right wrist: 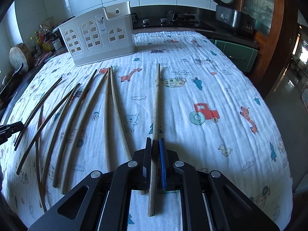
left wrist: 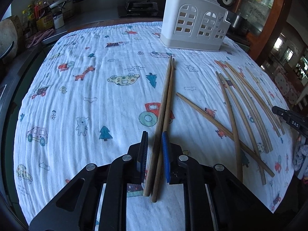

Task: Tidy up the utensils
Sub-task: 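Lift the held chopstick with the left tool while the right tool lifts its chopstick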

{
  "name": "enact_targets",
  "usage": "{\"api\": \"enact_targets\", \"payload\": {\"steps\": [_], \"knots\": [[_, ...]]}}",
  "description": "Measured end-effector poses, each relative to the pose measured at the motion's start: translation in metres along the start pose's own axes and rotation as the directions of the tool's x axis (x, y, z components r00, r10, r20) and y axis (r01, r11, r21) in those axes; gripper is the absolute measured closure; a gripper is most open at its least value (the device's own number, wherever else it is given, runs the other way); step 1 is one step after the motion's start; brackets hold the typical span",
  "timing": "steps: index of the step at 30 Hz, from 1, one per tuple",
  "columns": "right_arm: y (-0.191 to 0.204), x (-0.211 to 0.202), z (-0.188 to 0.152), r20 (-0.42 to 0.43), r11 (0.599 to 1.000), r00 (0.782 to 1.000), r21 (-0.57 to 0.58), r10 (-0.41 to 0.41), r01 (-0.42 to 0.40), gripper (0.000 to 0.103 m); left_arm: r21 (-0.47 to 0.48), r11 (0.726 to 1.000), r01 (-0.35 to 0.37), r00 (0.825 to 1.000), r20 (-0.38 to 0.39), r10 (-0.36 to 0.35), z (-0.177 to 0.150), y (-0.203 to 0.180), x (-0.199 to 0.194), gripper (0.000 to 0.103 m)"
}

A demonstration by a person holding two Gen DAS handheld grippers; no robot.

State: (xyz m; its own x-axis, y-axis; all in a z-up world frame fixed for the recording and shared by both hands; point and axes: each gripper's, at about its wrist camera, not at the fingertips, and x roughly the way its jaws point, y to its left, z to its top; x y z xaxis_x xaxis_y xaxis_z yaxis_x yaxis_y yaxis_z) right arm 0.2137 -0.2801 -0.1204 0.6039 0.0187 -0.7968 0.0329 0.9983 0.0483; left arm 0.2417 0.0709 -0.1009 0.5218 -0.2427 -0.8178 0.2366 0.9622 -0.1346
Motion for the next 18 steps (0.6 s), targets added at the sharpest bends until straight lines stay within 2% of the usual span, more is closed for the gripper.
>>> {"api": "enact_targets", "payload": {"steps": [9, 12, 18], "knots": [[0.0, 0.001, 0.0, -0.003, 1.0, 1.0, -0.018, -0.009, 0.009, 0.095, 0.001, 1.0, 0.019, 0.999, -0.026, -0.019, 0.0, 0.002, 0.005, 0.089], [0.001, 0.001, -0.001, -0.003, 1.0, 1.0, -0.023, -0.008, 0.008, 0.095, 0.029, 1.0, -0.006, 1.0, -0.025, 0.007, -0.003, -0.004, 0.007, 0.089], [0.003, 0.002, -0.002, 0.004, 0.999, 1.0, -0.042, -0.019, 0.019, 0.095, 0.01, 0.999, -0.033, 0.999, -0.017, 0.033, -0.001, -0.006, 0.008, 0.089]]}}
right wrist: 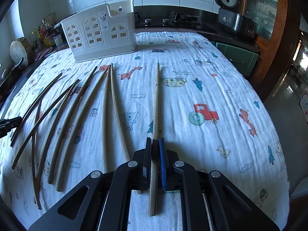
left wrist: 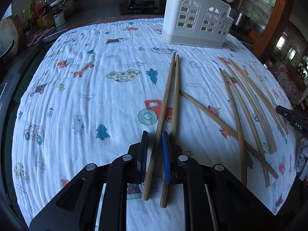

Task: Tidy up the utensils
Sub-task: 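Lift the held chopstick with the left tool while the right tool lifts its chopstick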

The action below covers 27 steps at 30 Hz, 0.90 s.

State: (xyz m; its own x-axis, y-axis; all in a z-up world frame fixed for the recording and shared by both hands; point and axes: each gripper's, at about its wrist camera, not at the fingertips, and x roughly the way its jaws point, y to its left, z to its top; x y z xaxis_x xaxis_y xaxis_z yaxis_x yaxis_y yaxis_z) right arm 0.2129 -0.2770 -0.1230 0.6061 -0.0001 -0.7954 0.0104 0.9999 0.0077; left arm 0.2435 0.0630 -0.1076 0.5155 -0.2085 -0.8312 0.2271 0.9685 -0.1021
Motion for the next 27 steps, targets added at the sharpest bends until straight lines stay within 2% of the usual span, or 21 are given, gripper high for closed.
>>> {"api": "enact_targets", "payload": {"steps": [3, 6, 10, 16, 23, 27], "knots": [[0.001, 0.0, 0.0, 0.002, 1.0, 1.0, 0.004, 0.003, -0.003, 0.095, 0.022, 0.999, -0.044, 0.999, 0.007, 0.044, -0.001, -0.008, 0.0, 0.091], [0.0, 0.0, 0.0, 0.008, 1.0, 1.0, 0.005, 0.007, -0.007, 0.095, 0.013, 0.999, -0.051, 0.999, 0.01, 0.051, 0.0, -0.011, -0.001, 0.097], [-0.002, -0.004, -0.001, 0.018, 1.0, 1.0, 0.009, 0.017, -0.017, 0.096, -0.01, 1.0, -0.03, 0.999, 0.032, 0.03, 0.001, -0.013, -0.009, 0.098], [-0.002, -0.023, 0.001, 0.072, 1.0, 0.997, -0.002, 0.018, -0.018, 0.096, 0.007, 1.0, -0.023, 0.997, 0.08, 0.022, 0.003, -0.023, -0.032, 0.098], [0.001, -0.054, 0.011, 0.156, 0.999, 0.987, -0.025, 0.029, -0.025, 0.096, 0.016, 1.0, 0.004, 0.985, 0.173, -0.006, 0.01, -0.037, -0.071, 0.098], [0.008, -0.071, 0.02, 0.199, 0.998, 0.979, -0.06, 0.039, -0.028, 0.096, 0.022, 1.0, 0.022, 0.986, 0.165, -0.025, 0.015, -0.044, -0.08, 0.098]]}}
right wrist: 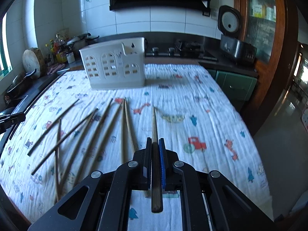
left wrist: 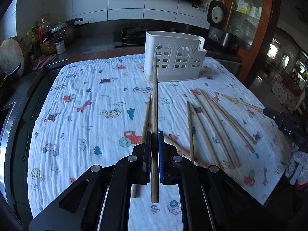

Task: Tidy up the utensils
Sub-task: 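Lift the held chopstick with the left tool while the right tool lifts its chopstick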

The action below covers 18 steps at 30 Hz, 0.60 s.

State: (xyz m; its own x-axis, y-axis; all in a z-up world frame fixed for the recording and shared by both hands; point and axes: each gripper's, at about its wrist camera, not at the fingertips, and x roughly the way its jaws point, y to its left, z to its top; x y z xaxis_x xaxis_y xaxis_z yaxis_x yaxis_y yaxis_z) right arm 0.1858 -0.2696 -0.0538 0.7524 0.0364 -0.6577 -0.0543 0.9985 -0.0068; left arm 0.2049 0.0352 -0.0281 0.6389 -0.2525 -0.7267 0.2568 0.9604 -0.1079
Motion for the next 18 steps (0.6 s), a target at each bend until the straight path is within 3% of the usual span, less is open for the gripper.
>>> {"api": "enact_targets", "payload": {"steps": [3, 10, 18], "knots": [[0.001, -0.005, 0.0, 0.011, 1.0, 1.0, 0.001, 0.011, -0.011, 0.096, 0.02, 1.0, -0.013, 1.0, -0.022, 0.013, -0.006, -0.002, 0.002, 0.098], [0.002, 0.011, -0.028, -0.069, 0.999, 0.997, 0.028, 0.037, -0.036, 0.096, -0.017, 1.0, -0.011, 0.998, -0.069, 0.01, -0.024, 0.003, 0.01, 0.098], [0.004, 0.02, -0.043, -0.105, 0.998, 0.993, 0.038, 0.047, -0.043, 0.096, -0.018, 0.999, -0.032, 0.995, -0.092, 0.03, -0.04, 0.0, 0.019, 0.098]]}}
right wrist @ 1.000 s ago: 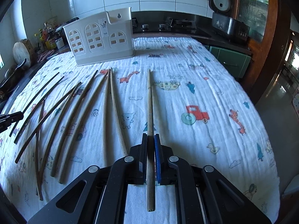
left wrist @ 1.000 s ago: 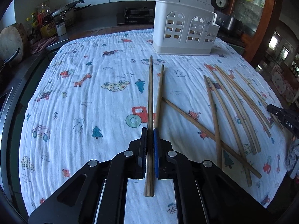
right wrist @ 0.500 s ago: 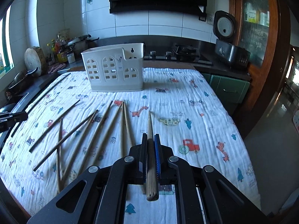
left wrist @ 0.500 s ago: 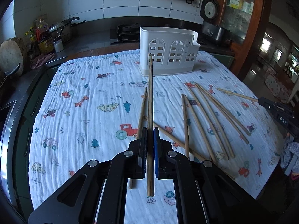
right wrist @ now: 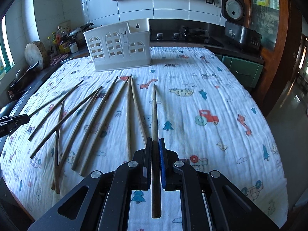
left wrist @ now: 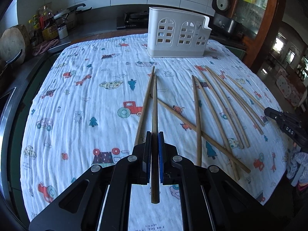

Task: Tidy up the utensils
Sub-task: 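Lift the held chopstick with the left tool while the right tool lifts its chopstick, then lower the left tool's chopstick into the white holder while the right tool inserts its chopstick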

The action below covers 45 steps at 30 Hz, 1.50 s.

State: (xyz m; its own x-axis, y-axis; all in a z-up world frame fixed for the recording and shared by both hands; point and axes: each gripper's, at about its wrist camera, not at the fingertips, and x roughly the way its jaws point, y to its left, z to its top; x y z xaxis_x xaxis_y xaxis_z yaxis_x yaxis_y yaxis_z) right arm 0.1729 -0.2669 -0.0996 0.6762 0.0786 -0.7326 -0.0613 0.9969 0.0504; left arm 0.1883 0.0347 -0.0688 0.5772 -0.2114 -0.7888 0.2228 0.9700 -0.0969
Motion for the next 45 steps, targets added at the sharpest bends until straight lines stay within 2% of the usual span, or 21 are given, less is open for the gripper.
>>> {"api": "enact_targets", "payload": {"steps": [7, 15, 24, 29, 37, 40, 45], "knots": [[-0.001, -0.005, 0.003, 0.01, 1.0, 1.0, -0.001, 0.005, -0.005, 0.096, -0.008, 1.0, -0.005, 1.0, 0.005, 0.005, -0.005, -0.002, -0.001, 0.098], [0.008, -0.034, 0.038, 0.111, 0.997, 0.994, -0.071, 0.003, 0.005, 0.096, 0.03, 1.0, 0.005, 0.991, 0.132, -0.009, 0.023, -0.014, -0.036, 0.098], [0.016, -0.048, 0.082, 0.158, 0.989, 0.986, -0.141, 0.057, -0.034, 0.096, 0.055, 0.998, 0.022, 0.985, 0.169, -0.031, 0.056, -0.024, -0.044, 0.098], [0.016, -0.048, 0.122, 0.139, 0.983, 0.985, -0.164, 0.106, -0.083, 0.096, 0.077, 0.997, 0.031, 0.983, 0.177, -0.044, 0.086, -0.029, -0.045, 0.098], [0.02, -0.06, 0.209, 0.151, 0.972, 0.98, -0.214, 0.131, -0.096, 0.096, 0.123, 0.991, 0.055, 0.97, 0.229, -0.082, 0.15, -0.041, -0.064, 0.098], [0.022, -0.061, 0.241, 0.146, 0.971, 0.979, -0.214, 0.144, -0.111, 0.096, 0.135, 0.989, 0.059, 0.96, 0.265, -0.094, 0.178, -0.046, -0.076, 0.098], [0.027, -0.057, 0.282, 0.159, 0.971, 0.979, -0.22, 0.128, -0.091, 0.096, 0.136, 0.99, 0.041, 0.929, 0.36, -0.088, 0.224, -0.051, -0.099, 0.098]]}}
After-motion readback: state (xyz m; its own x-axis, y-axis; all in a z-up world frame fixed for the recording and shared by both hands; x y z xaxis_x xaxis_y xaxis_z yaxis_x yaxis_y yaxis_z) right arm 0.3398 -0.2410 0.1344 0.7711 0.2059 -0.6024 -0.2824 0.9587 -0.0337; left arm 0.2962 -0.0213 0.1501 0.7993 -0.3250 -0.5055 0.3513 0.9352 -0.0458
